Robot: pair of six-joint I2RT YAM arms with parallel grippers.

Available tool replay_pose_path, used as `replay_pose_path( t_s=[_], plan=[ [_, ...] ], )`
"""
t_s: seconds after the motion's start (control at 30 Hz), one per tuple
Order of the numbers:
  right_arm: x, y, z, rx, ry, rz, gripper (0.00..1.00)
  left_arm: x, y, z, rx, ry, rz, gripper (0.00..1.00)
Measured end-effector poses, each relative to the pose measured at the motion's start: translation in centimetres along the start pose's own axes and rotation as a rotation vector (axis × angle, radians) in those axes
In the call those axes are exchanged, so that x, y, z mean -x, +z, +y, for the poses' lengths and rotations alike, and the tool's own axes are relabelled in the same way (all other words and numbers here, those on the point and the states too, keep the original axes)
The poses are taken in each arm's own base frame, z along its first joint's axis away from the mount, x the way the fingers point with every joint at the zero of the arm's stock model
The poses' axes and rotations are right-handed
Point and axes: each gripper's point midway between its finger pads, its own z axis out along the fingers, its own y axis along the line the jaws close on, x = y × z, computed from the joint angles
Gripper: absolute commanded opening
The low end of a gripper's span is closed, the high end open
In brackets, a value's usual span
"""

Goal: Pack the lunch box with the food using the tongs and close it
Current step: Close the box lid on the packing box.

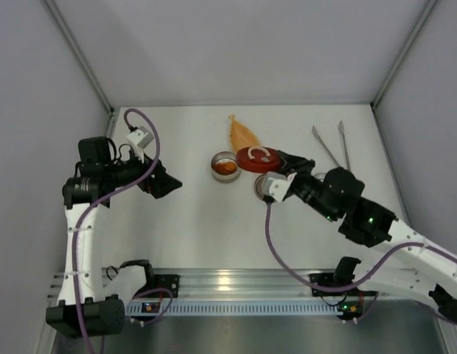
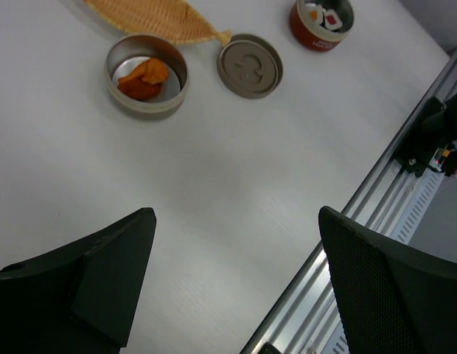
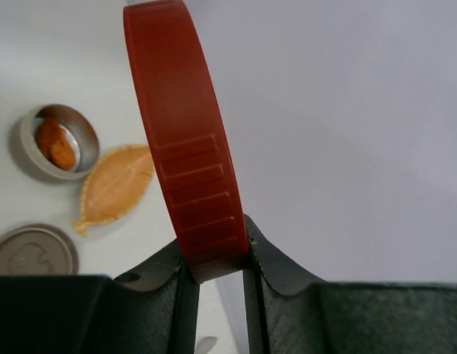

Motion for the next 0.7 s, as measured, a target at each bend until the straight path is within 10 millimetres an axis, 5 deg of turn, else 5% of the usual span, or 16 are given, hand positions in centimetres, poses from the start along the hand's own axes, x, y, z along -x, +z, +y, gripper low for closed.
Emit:
replay_pose_path(
  t_s=[0.07, 0.3, 0.4, 0.53, 0.7],
  plan=[
    [0.0, -0.1, 1.3, -0.109, -0.182, -0.042, 0.0, 1.7, -0.4, -0.9, -0.014, 0.008, -0.061, 0.95],
    [-4.7, 2.6, 11.7, -0.121, -0.772, -0.026, 0.0, 7.3, -2.4, -4.1, -0.088, 0.15, -0.187, 0.94],
    [-3.4, 2.0, 10.4, -0.22, -0.863, -0.056, 0.0, 7.9, -2.9, -5.8, -0.138, 0.262, -0.197, 0.94],
    [0.1, 0.1, 6.8, -0.426, -0.872, -0.143, 0.0, 6.1, -2.0, -8.4, -0.247, 0.385, -0.134, 0.91],
    [1.7, -1.1, 6.8, -0.504, -0.902, -0.238, 0.0, 3.4, 0.4, -10.2, -0.341, 0.469, -0.011, 0.89]
  ],
)
